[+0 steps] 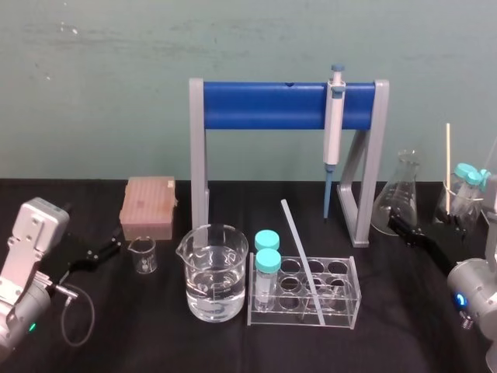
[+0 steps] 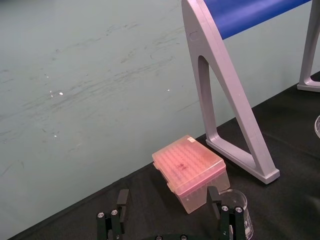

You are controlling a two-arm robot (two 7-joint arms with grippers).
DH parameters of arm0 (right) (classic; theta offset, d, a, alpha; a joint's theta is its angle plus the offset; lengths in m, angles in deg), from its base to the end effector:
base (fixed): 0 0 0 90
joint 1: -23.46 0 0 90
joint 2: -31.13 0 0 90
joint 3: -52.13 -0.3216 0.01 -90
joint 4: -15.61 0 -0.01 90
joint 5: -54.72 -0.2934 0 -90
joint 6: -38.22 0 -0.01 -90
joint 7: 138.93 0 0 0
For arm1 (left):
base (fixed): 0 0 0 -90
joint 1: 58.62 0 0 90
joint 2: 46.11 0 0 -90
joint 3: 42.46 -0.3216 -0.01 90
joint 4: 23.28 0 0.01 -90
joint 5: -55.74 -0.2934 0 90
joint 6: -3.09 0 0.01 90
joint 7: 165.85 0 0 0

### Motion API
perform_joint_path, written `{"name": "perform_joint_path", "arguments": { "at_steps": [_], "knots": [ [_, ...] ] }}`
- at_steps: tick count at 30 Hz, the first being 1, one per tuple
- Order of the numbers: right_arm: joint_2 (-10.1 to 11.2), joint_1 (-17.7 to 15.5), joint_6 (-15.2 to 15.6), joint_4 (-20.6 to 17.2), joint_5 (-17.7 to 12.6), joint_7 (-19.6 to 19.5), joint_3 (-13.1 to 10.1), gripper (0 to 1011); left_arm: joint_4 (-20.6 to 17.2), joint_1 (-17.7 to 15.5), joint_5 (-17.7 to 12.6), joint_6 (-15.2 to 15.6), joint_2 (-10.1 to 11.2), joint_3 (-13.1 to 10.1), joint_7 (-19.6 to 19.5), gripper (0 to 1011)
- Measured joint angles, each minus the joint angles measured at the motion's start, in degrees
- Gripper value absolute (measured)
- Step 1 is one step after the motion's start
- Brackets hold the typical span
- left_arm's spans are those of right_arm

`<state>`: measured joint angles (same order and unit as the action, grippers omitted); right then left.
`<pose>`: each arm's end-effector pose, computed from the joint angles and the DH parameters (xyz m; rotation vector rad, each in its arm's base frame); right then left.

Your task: Pick up the stirring rod with one hand, then place it down.

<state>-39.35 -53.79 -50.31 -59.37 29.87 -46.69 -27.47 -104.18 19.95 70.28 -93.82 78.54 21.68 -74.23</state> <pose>0.3775 -0.0858 -0.3295 -0.0394 0.1344 -1.4534 0.3487 0.1048 -0.3248 0.3046 -0.2852 1.2480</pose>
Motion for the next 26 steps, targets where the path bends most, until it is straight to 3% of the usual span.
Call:
{"name": "perform_joint_path", "arguments": {
  "at_steps": [26],
  "knots": [
    [0.2, 0.1, -0.8, -0.4, -0.1, 0.4, 0.3, 1003, 0.0, 0.0, 0.0, 0.0, 0.0, 0.0, 0.0, 1000]
  ]
}}
